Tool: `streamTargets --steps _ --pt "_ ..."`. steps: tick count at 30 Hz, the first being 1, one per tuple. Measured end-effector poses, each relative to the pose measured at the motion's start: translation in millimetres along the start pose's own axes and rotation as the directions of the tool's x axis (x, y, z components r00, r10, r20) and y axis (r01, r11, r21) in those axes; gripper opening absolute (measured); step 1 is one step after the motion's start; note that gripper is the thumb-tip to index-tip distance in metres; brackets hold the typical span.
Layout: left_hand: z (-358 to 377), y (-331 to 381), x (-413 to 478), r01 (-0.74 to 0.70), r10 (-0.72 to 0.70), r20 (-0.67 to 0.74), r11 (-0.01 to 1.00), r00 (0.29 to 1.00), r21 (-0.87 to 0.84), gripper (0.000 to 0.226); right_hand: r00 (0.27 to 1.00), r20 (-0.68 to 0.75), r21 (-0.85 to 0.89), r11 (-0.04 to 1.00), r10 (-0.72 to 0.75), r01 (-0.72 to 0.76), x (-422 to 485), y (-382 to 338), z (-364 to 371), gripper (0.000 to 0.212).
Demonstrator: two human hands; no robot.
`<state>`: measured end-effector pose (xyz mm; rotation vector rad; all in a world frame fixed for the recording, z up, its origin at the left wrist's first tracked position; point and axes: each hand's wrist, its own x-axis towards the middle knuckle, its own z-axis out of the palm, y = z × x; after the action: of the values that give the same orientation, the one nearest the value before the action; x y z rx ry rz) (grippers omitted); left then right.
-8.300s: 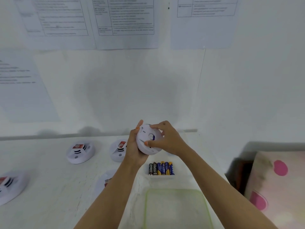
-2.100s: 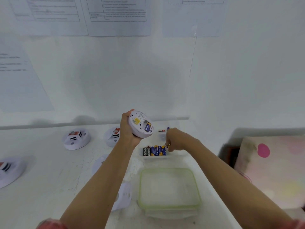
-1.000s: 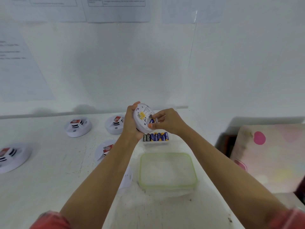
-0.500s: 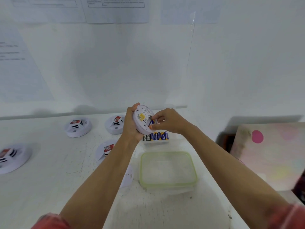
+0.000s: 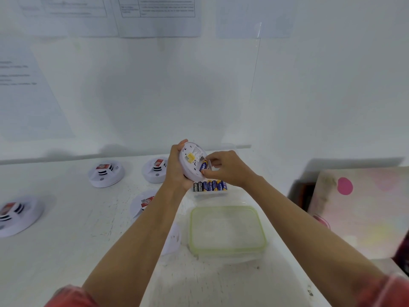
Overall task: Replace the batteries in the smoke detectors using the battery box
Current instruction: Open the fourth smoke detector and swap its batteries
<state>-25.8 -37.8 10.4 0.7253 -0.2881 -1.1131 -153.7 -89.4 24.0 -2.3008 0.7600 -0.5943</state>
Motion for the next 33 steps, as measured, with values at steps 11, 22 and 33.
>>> streamTargets --steps 11,22,33 --pt "5.2 0.9 -7.3 -0.005 0.006 -0.040 1.000 0.999 0.023 0.017 0.988 -0.010 0.157 0.976 0.155 -0.152 3.6 2.7 6.5 0.022" --pt "13.7 -8.1 -2.5 0.047 -0.042 -0.053 0.994 0.998 0.099 0.019 0.959 0.069 0.318 0.905 0.275 -0.282 18.9 12.9 0.5 0.020" --pt "28.2 -10.8 1.8 -0.017 0.027 -0.074 0.992 0.997 0.125 0.016 0.952 -0.044 0.245 0.927 0.303 -0.284 28.3 11.0 -15.5 0.036"
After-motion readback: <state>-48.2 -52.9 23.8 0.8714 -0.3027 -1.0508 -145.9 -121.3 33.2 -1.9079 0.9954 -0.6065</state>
